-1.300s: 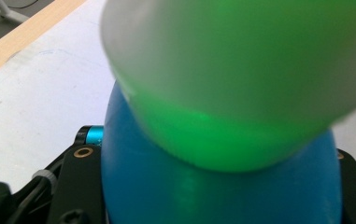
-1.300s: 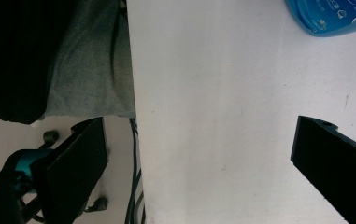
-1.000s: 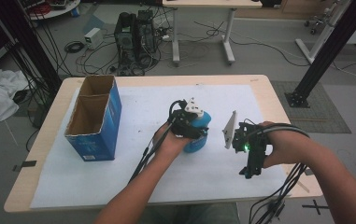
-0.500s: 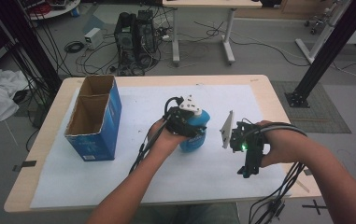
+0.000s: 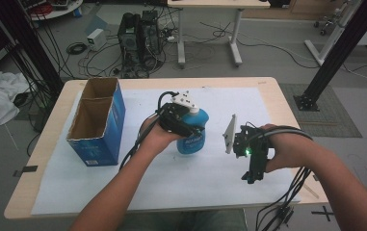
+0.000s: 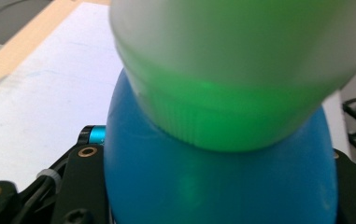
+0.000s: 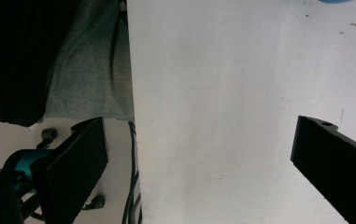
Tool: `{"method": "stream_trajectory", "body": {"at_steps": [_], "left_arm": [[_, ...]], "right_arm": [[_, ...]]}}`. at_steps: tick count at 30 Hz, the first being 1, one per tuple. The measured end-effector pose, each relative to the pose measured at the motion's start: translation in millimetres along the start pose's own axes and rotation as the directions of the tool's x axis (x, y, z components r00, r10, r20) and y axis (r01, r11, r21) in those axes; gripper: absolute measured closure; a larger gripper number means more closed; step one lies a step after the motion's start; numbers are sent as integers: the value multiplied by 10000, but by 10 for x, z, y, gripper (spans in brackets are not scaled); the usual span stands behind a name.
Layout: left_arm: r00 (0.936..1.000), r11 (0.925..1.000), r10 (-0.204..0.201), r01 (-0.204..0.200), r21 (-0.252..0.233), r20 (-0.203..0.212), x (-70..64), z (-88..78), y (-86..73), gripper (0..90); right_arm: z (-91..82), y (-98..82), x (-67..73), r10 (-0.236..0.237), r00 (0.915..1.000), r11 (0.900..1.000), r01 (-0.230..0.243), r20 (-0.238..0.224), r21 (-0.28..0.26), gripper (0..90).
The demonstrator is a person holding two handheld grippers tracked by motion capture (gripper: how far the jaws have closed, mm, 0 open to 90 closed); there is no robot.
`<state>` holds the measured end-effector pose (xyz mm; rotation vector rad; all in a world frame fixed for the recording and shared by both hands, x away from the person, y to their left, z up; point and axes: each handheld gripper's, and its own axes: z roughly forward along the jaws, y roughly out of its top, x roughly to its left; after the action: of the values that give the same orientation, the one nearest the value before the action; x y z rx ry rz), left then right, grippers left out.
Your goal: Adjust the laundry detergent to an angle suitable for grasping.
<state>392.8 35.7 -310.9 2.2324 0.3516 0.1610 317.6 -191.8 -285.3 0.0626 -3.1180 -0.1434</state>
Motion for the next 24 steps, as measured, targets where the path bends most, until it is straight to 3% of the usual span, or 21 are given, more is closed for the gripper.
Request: {"method": "stream_trajectory", "body": {"at_steps": [7,8,9,10,13,14,16,17,18,20,21,24], "left_arm": [[9958,9998,211,-216,47,889,97,-76,-89,444],[9955,9999,5,7,-133,943,89,-69,-103,444],[9948,9999,60,-47,-133,1014,105,-75,-117,444],[9938,9989,443,-456,105,1019,143,-95,-128,444],[9926,9997,257,-251,-64,1185,182,-102,-165,444],[9922,9993,-79,122,-340,1243,169,-87,-177,444],[9911,9994,340,-331,-85,1285,210,-111,-184,444],[9900,9995,314,-299,-128,1372,207,-111,-186,444],[9869,9980,619,-625,-3,1493,231,-123,-185,444],[9856,9988,157,-78,-478,1684,205,-90,-198,444],[9830,9989,412,-363,-310,1789,237,-99,-199,444],[9790,9985,441,-366,-410,1991,263,-79,-209,444]], "right_arm": [[-2,44,-2,-109,9999,9999,109,-4,34,31],[-1,46,0,-100,9999,9999,100,-28,17,31],[0,46,1,-111,9999,9999,111,-21,24,31],[1,45,0,-137,9999,9999,137,-17,20,31],[0,45,6,-107,9999,9999,108,-12,12,30],[2,45,5,-140,9999,9999,140,-13,8,31],[7,50,16,-37,10000,10000,37,-17,12,31],[7,51,15,-79,10000,10000,79,-25,37,31],[7,52,17,-58,10000,10000,58,-25,35,31],[5,51,12,-130,9999,9999,130,-33,40,31],[6,53,17,-50,10000,10000,51,-36,50,31],[5,57,19,-80,10000,10000,81,-43,56,31]]}}
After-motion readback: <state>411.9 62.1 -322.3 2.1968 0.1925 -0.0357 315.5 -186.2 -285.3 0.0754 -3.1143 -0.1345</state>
